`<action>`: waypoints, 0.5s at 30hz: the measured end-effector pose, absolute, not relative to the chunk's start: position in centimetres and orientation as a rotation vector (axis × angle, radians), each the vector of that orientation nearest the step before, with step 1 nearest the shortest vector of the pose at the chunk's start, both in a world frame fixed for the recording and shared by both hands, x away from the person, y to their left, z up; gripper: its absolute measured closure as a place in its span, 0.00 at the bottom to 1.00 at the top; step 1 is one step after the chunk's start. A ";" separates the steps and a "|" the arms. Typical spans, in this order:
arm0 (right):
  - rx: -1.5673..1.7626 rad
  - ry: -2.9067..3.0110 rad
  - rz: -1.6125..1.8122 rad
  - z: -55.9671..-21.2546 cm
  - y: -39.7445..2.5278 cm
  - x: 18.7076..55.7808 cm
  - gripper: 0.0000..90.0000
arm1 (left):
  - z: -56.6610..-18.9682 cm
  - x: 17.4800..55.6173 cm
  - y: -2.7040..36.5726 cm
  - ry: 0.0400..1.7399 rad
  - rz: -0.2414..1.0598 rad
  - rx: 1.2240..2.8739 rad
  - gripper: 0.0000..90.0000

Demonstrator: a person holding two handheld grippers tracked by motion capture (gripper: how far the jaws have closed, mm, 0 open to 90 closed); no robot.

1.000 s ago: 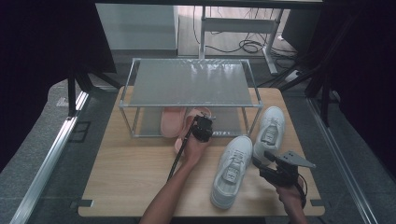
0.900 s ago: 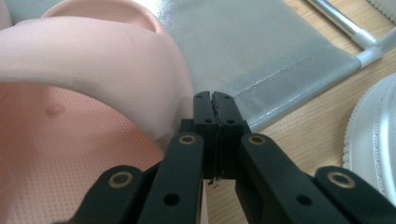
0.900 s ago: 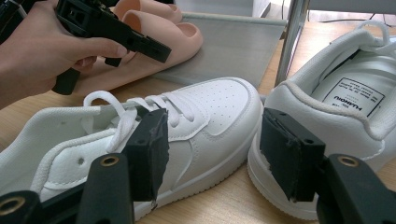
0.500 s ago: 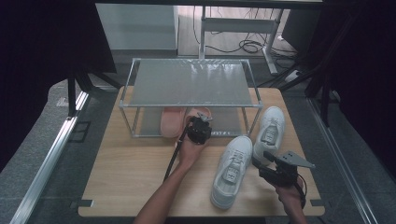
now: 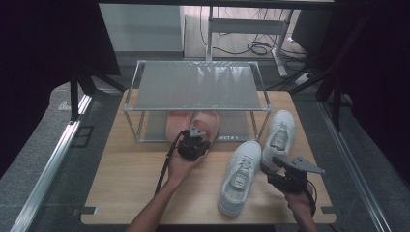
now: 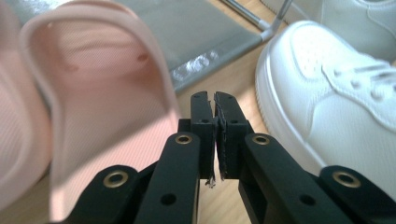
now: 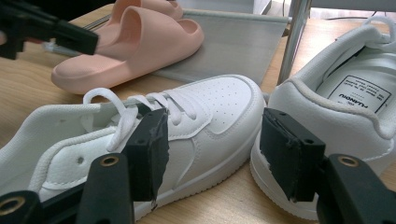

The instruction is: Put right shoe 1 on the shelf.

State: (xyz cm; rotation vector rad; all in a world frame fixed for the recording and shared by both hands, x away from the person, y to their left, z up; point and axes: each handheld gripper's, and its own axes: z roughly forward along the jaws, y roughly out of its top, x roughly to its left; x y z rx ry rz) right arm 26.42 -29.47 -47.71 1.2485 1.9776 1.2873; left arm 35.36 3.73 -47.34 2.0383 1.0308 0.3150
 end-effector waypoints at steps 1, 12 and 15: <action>1.249 1.978 1.287 -47.7 -29.5 26.4 0.47 | -47.5 34.8 4.4 1.026 0.305 2.033 0.97; 1.245 1.987 1.281 -47.8 -29.2 26.4 0.47 | -47.9 32.8 7.6 1.023 0.299 2.034 0.98; 1.245 1.986 1.282 -47.8 -29.2 26.4 0.47 | -48.1 32.3 8.2 1.015 0.288 2.032 1.00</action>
